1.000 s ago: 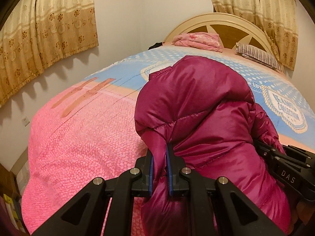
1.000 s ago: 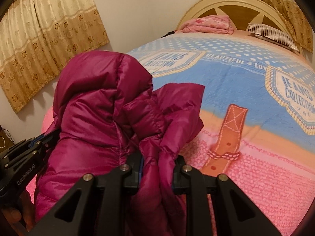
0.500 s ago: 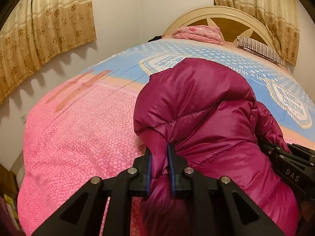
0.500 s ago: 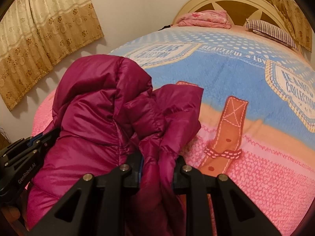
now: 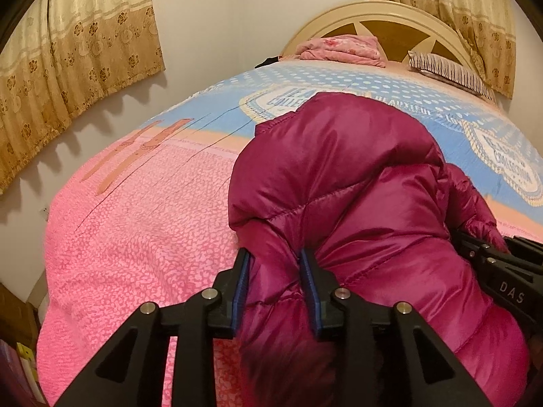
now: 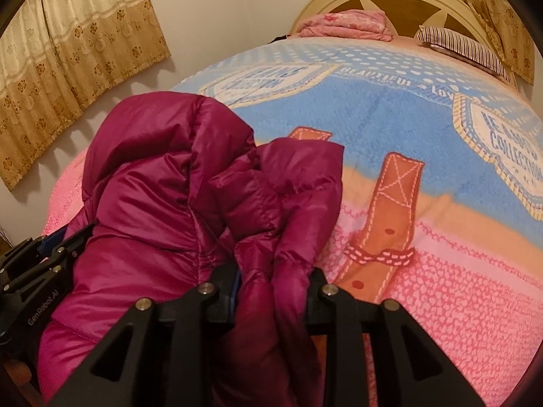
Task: Fold large clothes
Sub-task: 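Lower the folded jacket onto the bed and open both grippers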
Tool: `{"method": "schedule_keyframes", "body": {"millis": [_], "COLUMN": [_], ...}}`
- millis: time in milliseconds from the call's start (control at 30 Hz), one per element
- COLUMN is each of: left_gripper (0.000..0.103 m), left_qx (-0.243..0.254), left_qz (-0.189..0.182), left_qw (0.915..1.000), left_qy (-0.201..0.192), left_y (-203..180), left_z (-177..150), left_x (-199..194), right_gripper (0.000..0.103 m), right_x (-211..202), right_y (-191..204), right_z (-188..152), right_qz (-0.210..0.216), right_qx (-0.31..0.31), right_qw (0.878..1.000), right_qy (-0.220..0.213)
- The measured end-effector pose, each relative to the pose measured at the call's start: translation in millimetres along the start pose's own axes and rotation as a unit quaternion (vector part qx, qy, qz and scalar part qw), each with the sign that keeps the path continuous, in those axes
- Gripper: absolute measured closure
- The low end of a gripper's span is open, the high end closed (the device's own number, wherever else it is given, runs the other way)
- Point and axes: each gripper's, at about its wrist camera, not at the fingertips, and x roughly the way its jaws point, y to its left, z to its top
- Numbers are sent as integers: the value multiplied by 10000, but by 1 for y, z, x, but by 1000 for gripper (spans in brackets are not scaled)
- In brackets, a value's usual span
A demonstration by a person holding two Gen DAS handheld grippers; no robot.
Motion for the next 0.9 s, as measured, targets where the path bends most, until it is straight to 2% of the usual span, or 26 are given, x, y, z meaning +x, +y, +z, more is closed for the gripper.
{"method": "schedule_keyframes", "body": {"millis": [100, 200, 233, 333, 467, 567, 733, 900], "left_gripper": [62, 48, 43, 36, 21, 20, 20, 20], "left_qx": [-285, -449, -426, -350, -271, -246, -444, -432], "left_qz": [-75, -66, 14, 65, 103, 78, -104, -181], "left_qw": [9995, 9984, 9977, 9945, 9882, 9851, 9833, 9817], "left_qy": [-68, -328, -534, -988, -1505, -1698, -1760, -1847], "left_y": [9, 20, 23, 32, 46, 55, 64, 65], "left_z": [1, 3, 4, 3, -10, -23, -36, -34], "left_x": [-16, -46, -66, -118, -182, -210, -232, -241], "right_gripper": [68, 59, 52, 36, 29, 19, 18, 18], "right_x": [-4, -26, -35, -73, -136, -172, -202, -219], "right_y": [-1, 4, 6, 13, 26, 36, 54, 66], "right_z": [2, 2, 1, -2, -14, -24, -39, -49], "right_qz": [13, -45, -26, -166, -339, -295, -305, -327], "right_qx": [8, -95, -101, -191, -334, -418, -500, -597], "right_qw": [10000, 9998, 9996, 9976, 9926, 9884, 9846, 9810], "right_qy": [14, -157, -250, -641, -1120, -1428, -1644, -1819]}}
